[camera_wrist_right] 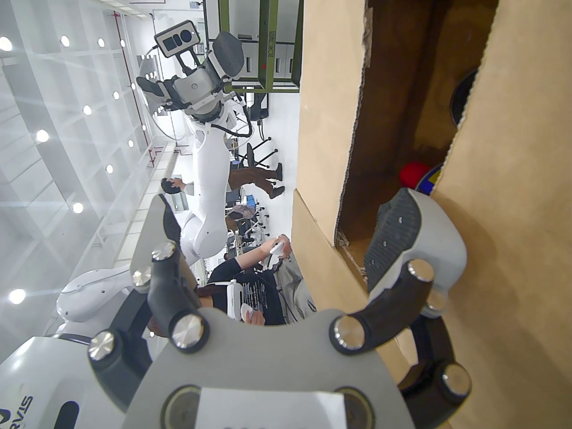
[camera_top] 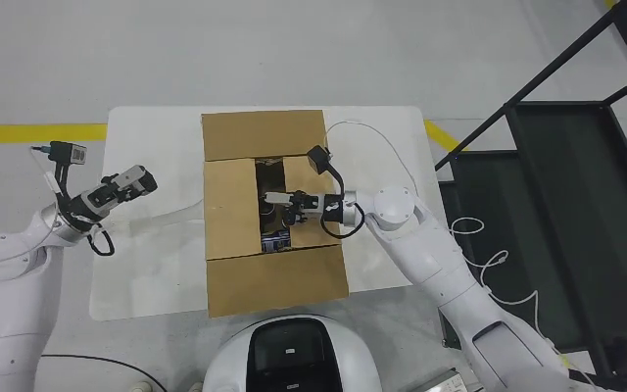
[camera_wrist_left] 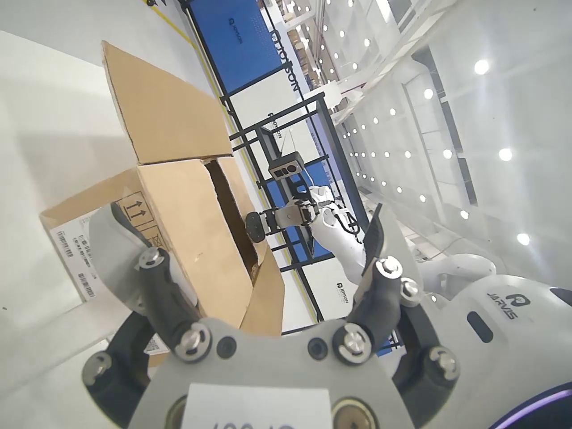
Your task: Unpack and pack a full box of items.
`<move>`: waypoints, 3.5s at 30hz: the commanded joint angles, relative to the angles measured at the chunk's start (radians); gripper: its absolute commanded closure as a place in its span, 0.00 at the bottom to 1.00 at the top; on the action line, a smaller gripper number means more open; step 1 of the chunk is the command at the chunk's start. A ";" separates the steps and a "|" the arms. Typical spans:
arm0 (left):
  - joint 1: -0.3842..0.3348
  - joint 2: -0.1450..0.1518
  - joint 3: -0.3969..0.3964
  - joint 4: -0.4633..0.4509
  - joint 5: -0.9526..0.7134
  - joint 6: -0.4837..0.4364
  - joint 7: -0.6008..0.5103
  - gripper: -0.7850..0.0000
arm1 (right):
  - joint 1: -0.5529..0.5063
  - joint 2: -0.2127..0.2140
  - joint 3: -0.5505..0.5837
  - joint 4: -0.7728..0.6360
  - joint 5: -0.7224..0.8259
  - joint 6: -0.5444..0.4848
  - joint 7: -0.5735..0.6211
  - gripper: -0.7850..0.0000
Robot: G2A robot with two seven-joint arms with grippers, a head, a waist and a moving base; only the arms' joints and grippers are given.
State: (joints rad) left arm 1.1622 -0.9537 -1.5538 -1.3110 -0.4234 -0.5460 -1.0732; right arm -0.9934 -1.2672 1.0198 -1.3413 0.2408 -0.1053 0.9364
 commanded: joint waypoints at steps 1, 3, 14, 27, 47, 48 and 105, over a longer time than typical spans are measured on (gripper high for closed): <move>0.002 0.000 0.000 -0.002 0.001 0.000 0.001 0.00 | 0.000 0.000 0.000 0.000 0.000 0.000 0.000 0.00; 0.002 0.000 0.000 -0.002 0.001 0.000 0.001 0.00 | 0.000 0.000 0.000 0.000 0.000 0.000 0.000 0.00; 0.008 0.001 -0.001 -0.022 0.042 0.003 0.030 0.00 | -0.001 -0.006 -0.030 -0.014 0.004 0.031 0.002 0.00; -0.030 0.002 0.027 0.003 0.160 0.037 0.111 0.00 | 0.093 -0.060 -0.186 0.094 0.023 0.061 -0.022 0.00; 0.049 0.015 -0.080 -0.128 -0.090 0.009 0.070 0.00 | 0.224 -0.161 -0.344 0.084 0.205 -0.150 -0.005 0.00; 0.058 0.017 -0.094 -0.143 -0.108 0.011 0.061 0.00 | 0.240 -0.173 -0.364 0.106 0.215 -0.158 -0.009 0.00; -0.093 -0.033 0.289 0.018 0.175 0.113 0.135 0.00 | -0.135 -0.068 0.139 -0.137 0.071 -0.148 -0.044 0.00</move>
State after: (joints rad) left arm 1.0704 -0.9853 -1.2711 -1.2920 -0.2511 -0.4330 -0.9373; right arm -1.1245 -1.3365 1.1536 -1.4756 0.3110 -0.2508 0.8941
